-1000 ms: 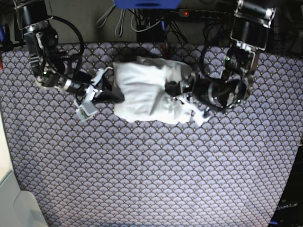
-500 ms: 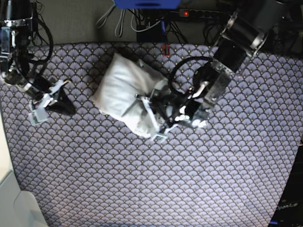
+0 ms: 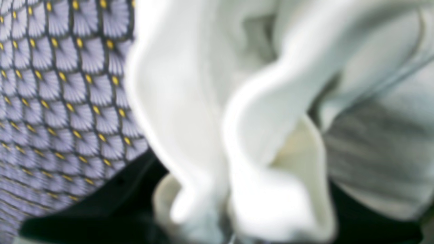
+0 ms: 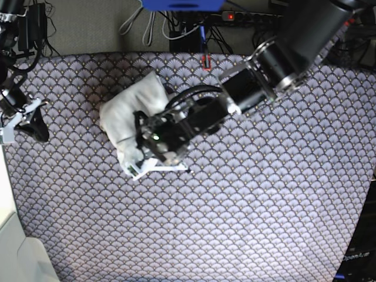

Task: Fold the T-shirt properly
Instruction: 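Lift the bundle with the left gripper and flip it over onto itself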

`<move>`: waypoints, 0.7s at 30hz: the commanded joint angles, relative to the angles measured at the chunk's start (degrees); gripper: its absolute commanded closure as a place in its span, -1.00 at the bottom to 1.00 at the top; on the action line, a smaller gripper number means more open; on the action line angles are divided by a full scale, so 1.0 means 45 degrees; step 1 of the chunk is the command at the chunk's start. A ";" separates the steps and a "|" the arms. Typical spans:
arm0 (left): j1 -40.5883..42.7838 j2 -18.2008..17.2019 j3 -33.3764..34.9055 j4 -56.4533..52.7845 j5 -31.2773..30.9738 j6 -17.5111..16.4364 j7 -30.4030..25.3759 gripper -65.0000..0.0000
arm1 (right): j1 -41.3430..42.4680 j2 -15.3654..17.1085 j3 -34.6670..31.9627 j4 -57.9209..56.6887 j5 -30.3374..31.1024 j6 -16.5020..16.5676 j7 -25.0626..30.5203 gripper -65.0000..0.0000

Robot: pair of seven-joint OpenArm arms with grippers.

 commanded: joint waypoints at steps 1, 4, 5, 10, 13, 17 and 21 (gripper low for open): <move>-0.0287 0.0348 0.0232 -0.0203 0.0303 0.0012 -0.0037 0.99 | -0.0054 0.0221 0.0249 0.0185 0.0201 0.0144 0.0311 1.00; -0.0287 0.0953 0.0818 -0.0711 0.1280 0.0012 -0.0427 0.99 | -0.0132 0.0221 0.0503 0.0185 0.0201 0.0144 0.0311 1.00; -0.0287 0.1070 0.0994 -0.0750 0.1671 0.0012 -0.0603 0.99 | -0.0151 0.0221 0.0582 0.0185 0.0201 0.0144 0.0311 1.00; -0.0287 0.1400 0.2342 -0.0769 0.3234 0.0012 -0.0896 0.99 | -0.0171 0.0201 0.0992 0.0166 0.0201 0.0144 0.0292 1.00; -0.0287 0.1400 0.2967 -0.0769 0.4172 0.0012 -0.0916 0.99 | -0.0171 0.0201 0.1187 0.0127 0.0201 0.0144 0.0292 1.00; -0.0209 0.1400 0.3495 -0.0789 0.5187 0.0012 -0.0916 0.99 | -0.0171 0.0221 0.1246 -0.0440 0.0201 0.0144 0.0292 1.00; -0.0209 0.1400 0.3885 -0.0789 0.5617 0.0012 -0.0916 0.99 | -0.0171 0.0182 0.1246 -0.0616 0.0201 0.0144 0.0311 1.00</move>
